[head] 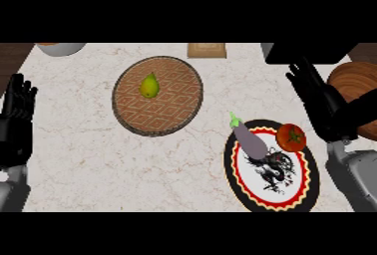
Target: Pick the eggplant from the plate and place it in the bowl
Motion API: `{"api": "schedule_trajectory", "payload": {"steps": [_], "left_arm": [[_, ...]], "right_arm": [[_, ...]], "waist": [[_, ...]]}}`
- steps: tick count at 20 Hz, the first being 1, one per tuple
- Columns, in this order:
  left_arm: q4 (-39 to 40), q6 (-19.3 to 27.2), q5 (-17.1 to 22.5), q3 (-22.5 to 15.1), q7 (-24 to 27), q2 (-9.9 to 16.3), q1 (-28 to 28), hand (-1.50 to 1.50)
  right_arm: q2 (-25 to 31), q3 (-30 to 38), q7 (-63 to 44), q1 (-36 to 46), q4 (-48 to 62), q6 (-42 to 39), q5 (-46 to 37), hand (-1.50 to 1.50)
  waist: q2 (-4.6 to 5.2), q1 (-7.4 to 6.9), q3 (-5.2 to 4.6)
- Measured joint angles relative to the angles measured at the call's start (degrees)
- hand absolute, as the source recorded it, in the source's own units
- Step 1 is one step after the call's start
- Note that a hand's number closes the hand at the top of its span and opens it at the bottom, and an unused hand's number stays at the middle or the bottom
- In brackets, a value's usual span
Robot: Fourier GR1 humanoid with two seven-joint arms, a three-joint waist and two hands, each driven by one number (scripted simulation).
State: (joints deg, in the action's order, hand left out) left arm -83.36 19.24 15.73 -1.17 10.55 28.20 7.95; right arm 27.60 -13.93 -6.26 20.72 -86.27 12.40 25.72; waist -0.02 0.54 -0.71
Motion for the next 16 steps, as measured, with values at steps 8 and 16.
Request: {"api": "schedule_trajectory", "payload": {"steps": [8,16], "left_arm": [[-1.0,-3.5,-0.5,-9.0,-3.6,-5.2,2.0,0.0],[-2.5,-2.6,-2.7,-14.4,-10.4,-10.2,2.5,0.0]], "right_arm": [[3.3,-16.6,-10.7,4.7,1.2,-20.4,-1.8,-1.5],[-0.6,-10.3,-8.5,4.7,10.1,-24.9,2.8,-1.5]], "waist": [[0.96,-3.07,0.37],[0.27,-1.14,0.71]]}}
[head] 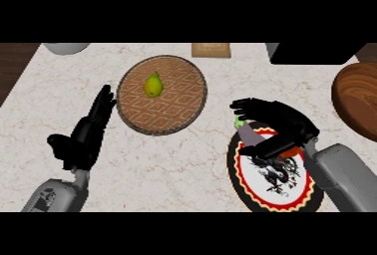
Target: Pick the eggplant from the plate and place it in the bowl
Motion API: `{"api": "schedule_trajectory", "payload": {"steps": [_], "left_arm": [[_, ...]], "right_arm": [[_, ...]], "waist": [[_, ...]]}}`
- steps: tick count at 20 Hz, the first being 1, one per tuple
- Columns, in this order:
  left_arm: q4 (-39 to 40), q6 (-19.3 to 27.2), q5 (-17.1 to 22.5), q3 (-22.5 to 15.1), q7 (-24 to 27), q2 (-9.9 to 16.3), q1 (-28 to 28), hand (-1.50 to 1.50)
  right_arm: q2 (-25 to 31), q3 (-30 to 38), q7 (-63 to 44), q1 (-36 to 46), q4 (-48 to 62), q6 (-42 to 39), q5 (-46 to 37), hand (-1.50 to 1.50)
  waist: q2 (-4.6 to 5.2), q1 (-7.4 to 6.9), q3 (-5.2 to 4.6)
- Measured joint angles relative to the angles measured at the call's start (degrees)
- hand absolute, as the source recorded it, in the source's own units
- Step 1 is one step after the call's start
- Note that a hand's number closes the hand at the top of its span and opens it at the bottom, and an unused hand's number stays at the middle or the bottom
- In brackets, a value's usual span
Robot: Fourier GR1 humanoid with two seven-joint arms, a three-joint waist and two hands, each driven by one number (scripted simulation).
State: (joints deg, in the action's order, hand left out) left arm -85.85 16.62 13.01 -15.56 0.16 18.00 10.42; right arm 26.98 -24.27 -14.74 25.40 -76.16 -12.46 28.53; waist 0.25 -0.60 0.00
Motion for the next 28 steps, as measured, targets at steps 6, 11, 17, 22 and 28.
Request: {"api": "schedule_trajectory", "payload": {"steps": [6,11,17,22,28], "left_arm": [[0.0,-0.1,-1.9,-0.9,-1.4,-2.3,0.2,0.0],[1.1,-0.8,-2.4,-0.3,-1.2,-2.9,0.9,0.0],[1.2,-1.4,-3.1,0.1,-1.3,-3.6,0.7,0.0],[1.6,-1.0,-3.9,0.4,-1.8,-4.7,1.6,0.0],[0.1,-2.3,-4.1,1.9,-2.6,-4.1,0.6,0.0]], "right_arm": [[0.4,4.5,-2.5,9.6,5.8,-4.3,-2.3,-1.5],[0.8,5.0,-8.2,19.2,13.1,-8.7,-4.9,-1.5],[-0.9,4.8,-16.6,27.6,22.6,-16.4,-4.6,-1.5],[-3.6,2.9,-20.2,30.3,29.4,-22.5,-6.3,-1.5],[-4.4,2.3,-20.2,29.7,34.0,-29.5,-9.8,-1.5]], "waist": [[-0.1,-0.15,0.0],[-0.05,-0.46,-0.03],[0.01,-0.63,-0.03],[0.08,-0.69,-0.02],[-0.05,-0.31,0.0]]}}
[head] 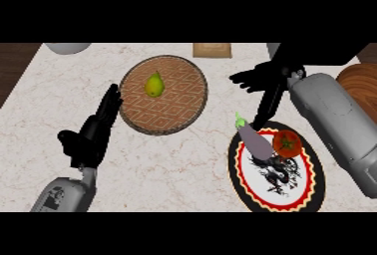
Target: Pick the eggplant from the plate and place it in the bowl
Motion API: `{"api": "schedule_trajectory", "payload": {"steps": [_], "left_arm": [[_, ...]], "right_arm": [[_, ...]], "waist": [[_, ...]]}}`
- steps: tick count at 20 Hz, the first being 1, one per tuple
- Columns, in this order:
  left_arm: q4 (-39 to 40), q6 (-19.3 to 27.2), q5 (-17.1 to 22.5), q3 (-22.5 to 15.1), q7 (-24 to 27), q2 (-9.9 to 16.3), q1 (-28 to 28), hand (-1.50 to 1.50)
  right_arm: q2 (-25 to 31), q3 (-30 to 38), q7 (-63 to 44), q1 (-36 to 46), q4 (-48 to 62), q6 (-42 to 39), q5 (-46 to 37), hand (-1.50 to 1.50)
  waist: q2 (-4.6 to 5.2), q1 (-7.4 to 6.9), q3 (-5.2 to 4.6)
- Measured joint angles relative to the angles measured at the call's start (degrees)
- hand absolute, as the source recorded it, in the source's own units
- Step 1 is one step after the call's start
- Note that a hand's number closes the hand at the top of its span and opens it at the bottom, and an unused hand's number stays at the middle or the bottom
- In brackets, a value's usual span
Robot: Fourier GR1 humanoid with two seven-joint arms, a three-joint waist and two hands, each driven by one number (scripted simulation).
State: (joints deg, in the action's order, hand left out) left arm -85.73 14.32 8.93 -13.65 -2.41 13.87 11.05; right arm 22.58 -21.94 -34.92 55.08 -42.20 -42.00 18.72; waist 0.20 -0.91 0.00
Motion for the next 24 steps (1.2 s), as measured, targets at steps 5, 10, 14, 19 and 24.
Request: {"api": "schedule_trajectory", "payload": {"steps": [5,10,14,19,24], "left_arm": [[-0.1,-1.0,-1.0,1.3,-0.1,-0.5,-0.6,0.0],[0.3,-2.5,-1.5,2.7,0.8,-1.0,-1.3,0.0],[-0.2,-2.7,-2.4,2.9,0.3,-1.9,-1.8,0.0],[0.7,-3.7,-3.1,4.2,0.6,-2.7,-1.4,0.0],[-0.2,-4.1,-4.7,3.5,1.7,-3.9,-3.7,0.0]], "right_arm": [[-0.7,2.4,0.6,-1.9,0.2,-2.7,-1.9,-1.5],[-0.6,6.3,1.6,-3.2,1.3,-4.2,-2.3,-1.5],[-1.6,9.4,0.1,-3.4,1.4,-3.9,-1.1,-1.5],[-2.0,12.9,-3.7,-4.5,-0.4,-3.5,1.0,-1.5],[-3.9,14.0,-6.8,-7.7,-3.1,-2.3,1.5,-1.5]], "waist": [[-0.1,0.39,0.0],[-0.12,0.48,0.0],[-0.17,0.56,0.0],[-0.19,0.7,0.0],[-0.24,0.79,-0.01]]}}
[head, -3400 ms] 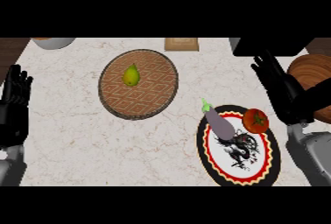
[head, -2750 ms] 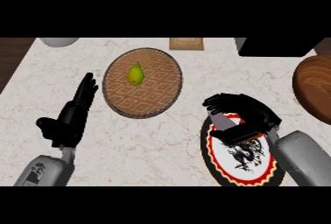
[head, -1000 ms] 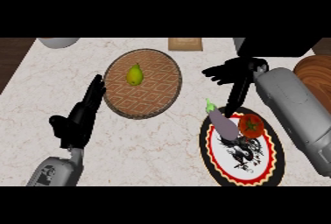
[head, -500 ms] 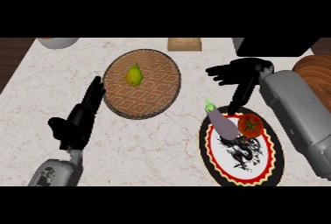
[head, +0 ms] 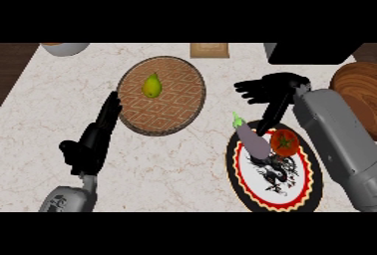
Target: Pick the eggplant from the plate and place it in the bowl
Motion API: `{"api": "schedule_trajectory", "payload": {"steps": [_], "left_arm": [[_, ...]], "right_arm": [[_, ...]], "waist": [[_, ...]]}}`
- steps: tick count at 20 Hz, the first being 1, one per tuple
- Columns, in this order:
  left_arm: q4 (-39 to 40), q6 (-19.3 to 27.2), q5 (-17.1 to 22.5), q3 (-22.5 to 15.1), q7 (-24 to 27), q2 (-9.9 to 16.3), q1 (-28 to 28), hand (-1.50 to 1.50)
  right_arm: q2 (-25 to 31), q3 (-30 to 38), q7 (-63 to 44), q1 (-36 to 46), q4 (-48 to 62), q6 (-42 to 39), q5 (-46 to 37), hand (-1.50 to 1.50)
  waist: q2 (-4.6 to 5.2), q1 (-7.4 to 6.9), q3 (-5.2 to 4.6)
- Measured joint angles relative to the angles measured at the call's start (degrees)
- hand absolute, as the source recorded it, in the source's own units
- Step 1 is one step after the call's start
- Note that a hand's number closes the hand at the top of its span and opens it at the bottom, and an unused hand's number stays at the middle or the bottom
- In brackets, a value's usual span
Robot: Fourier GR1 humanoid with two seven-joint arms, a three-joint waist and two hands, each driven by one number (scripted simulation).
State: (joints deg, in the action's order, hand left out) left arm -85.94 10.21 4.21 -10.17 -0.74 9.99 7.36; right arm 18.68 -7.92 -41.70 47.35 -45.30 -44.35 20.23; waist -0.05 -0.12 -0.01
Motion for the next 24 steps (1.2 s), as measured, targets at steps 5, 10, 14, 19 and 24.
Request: {"api": "schedule_trajectory", "payload": {"steps": [5,10,14,19,24], "left_arm": [[-2.4,-0.8,-0.2,1.2,-2.5,0.1,0.3,0.0],[-0.8,-1.1,-1.4,1.8,-2.3,-1.5,1.3,0.0],[-1.4,-1.3,-2.4,2.2,-3.9,-2.0,2.1,0.0],[-2.3,-1.1,-3.5,1.8,-3.4,-2.9,1.0,0.0],[-3.5,-2.0,-3.5,2.6,-4.1,-3.1,0.2,0.0]], "right_arm": [[-1.8,0.6,0.7,-3.5,-0.8,0.6,-2.2,-1.5],[-3.6,1.2,1.3,-5.5,-2.1,1.4,-5.0,-1.5],[-3.3,1.0,4.4,-7.0,-1.6,0.6,-9.1,-1.5],[-2.5,-1.7,8.7,-8.3,-1.8,0.0,-16.2,-1.5],[-3.3,-2.8,13.3,-10.1,-2.1,-0.7,-21.2,-1.5]], "waist": [[0.02,-0.09,0.01],[0.07,-0.09,0.01],[0.11,-0.21,0.02],[0.12,-0.31,0.02],[-0.38,-0.27,-0.29]]}}
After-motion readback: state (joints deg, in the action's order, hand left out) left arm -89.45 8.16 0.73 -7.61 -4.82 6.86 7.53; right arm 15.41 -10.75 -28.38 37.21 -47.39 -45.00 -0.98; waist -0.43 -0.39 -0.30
